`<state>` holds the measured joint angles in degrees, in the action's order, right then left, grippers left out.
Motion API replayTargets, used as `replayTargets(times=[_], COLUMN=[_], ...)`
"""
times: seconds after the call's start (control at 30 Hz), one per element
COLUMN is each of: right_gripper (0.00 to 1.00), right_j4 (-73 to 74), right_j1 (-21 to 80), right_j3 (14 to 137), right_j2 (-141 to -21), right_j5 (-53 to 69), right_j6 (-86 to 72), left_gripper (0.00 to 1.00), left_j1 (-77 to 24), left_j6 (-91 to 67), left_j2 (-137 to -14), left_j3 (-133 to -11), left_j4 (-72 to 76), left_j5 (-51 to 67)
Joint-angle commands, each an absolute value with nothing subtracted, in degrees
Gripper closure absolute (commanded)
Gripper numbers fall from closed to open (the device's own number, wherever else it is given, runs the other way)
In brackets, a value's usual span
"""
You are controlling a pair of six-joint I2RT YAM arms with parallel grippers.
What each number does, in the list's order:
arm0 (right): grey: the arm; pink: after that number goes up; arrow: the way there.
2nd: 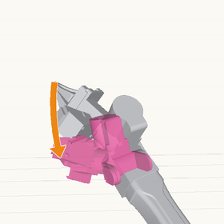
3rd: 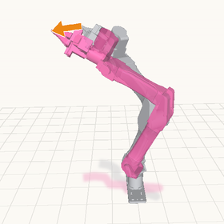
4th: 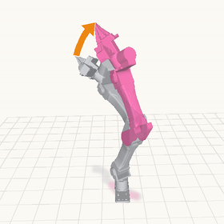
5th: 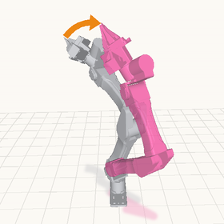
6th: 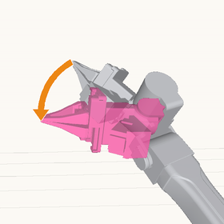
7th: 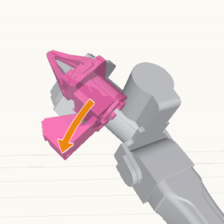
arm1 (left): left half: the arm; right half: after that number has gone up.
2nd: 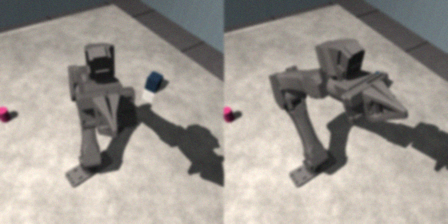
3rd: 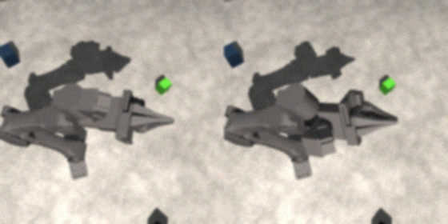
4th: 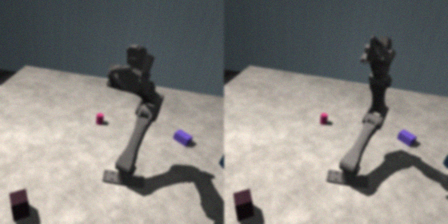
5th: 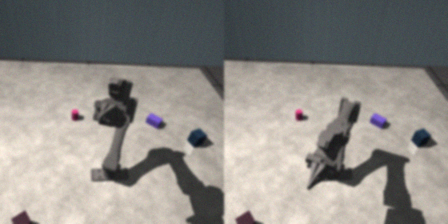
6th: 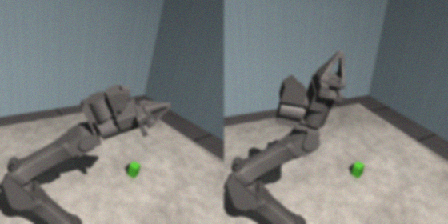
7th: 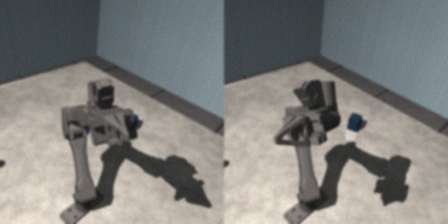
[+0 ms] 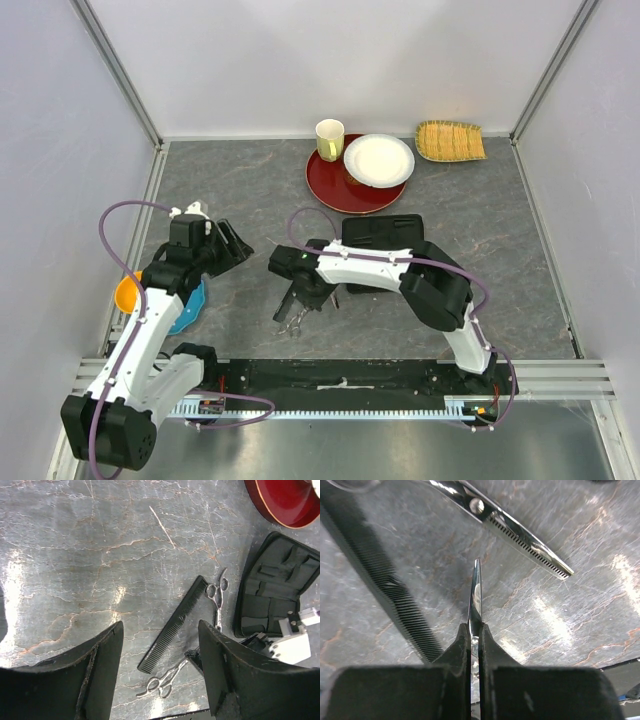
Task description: Sort the hair-cutting tools
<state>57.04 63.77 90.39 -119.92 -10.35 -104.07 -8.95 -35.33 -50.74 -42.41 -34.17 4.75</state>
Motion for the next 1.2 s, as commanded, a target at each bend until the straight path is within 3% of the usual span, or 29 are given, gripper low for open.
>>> replayTargets(times=[0.0, 0.37, 0.57, 0.77, 0.87, 1.17], right_gripper=[1.00, 1.00, 1.00, 1.00, 1.00, 1.00], right_j4=[56.6, 53.4, 53.1, 50.7, 49.8, 46.2], right_j1=[62.4, 57.5, 51.7, 47.4, 46.3, 44.2], right_j3=[89.7, 86.0, 85.4, 86.3, 87.0, 88.9], right_j2=[-113.2, -100.8, -94.2, -90.6, -90.3, -90.7], right_j5=[-15.1, -18.9, -21.8, -20.4, -17.8, -12.0], right_j6=[-102.8, -98.1, -95.3, -94.5, -94.7, -95.4], left_gripper=[0.32, 0.29, 0.25, 0.22, 0.21, 0.20], left_j1=[-8.8, -8.7, -8.8, -9.1, -10.8, -23.9], left_j6=[-36.7, -36.4, -36.8, -45.7, -49.2, -46.8], left_j2=[-49.3, -43.0, -45.8, -43.9, -44.6, -51.8], left_j3=[-42.3, -43.6, -40.3, -31.7, -28.7, -28.3], left_j4=[-32.8, -30.6, -16.6, 5.0, 15.8, 24.3], left_j5=[9.1, 13.3, 36.0, 42.1, 43.1, 33.7])
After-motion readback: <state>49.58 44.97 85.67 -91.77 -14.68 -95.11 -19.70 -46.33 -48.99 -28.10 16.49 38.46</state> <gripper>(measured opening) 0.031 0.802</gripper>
